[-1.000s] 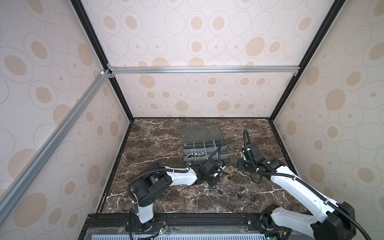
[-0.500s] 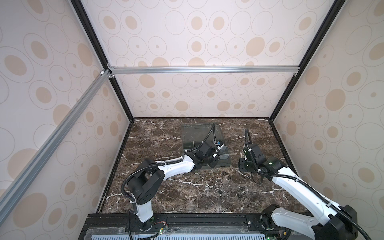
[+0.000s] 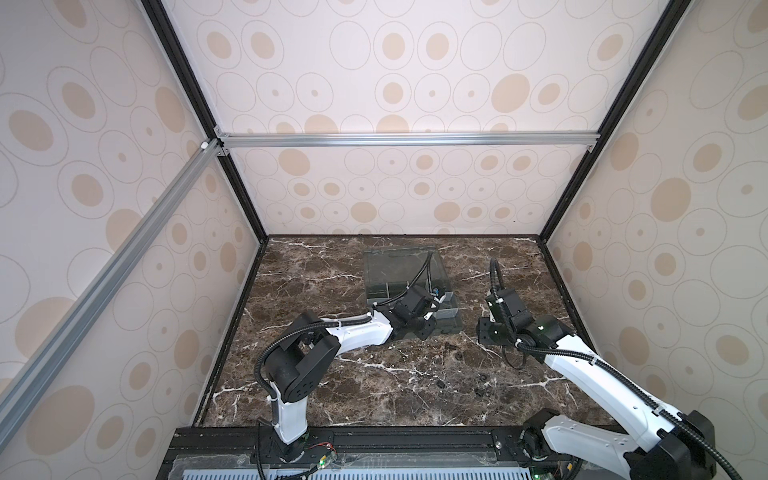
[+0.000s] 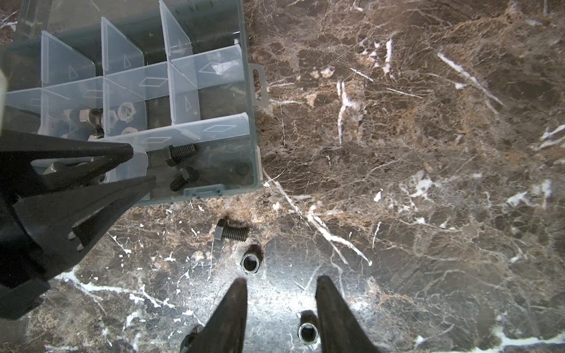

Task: Sort the screws and nuts into containers
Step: Place the screw into the container, then pick up the screw from the center of the table.

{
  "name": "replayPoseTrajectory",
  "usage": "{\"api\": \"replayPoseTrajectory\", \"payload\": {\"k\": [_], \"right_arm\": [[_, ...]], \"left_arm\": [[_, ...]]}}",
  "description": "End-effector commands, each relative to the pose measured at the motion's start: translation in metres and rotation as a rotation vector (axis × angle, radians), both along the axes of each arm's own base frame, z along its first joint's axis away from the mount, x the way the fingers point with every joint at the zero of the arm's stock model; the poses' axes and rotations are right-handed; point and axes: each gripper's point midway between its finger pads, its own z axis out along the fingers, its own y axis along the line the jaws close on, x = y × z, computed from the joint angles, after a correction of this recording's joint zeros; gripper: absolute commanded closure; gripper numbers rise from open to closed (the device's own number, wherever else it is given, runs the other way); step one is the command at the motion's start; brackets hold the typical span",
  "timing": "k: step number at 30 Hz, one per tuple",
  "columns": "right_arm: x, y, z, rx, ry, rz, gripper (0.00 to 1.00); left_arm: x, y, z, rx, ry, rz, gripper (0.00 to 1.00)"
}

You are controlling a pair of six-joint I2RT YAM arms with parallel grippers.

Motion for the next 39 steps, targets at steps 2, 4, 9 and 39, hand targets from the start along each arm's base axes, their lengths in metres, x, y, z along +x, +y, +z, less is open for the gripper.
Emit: {"api": "replayPoseTrajectory", "payload": {"k": [2,4,9,39], "right_arm": [[-0.004,-0.005,-0.006,-0.013,0.025,-0.014,0.59],[-0.005,-0.005,-0.009,-0.015,0.033,-0.014,0.59],[-0.007,-0.003,-0.019,-0.014,0.077,-0.009,0.59],[-0.003,0.062,-0.092,-0.008,0.257,0.126,0.49]], "left_arm": [[0.001,0.005,0.023,-0.051,-0.032,0.02,0.63],[-0.001,0.009,0.028,-0.066,-0.037,0.031,0.62],[-0.008,0.025,0.047,-0.139,-0.06,0.077,0.62],[-0.071,0.133,0.05,-0.262,-0.043,0.342,0.59]]}}
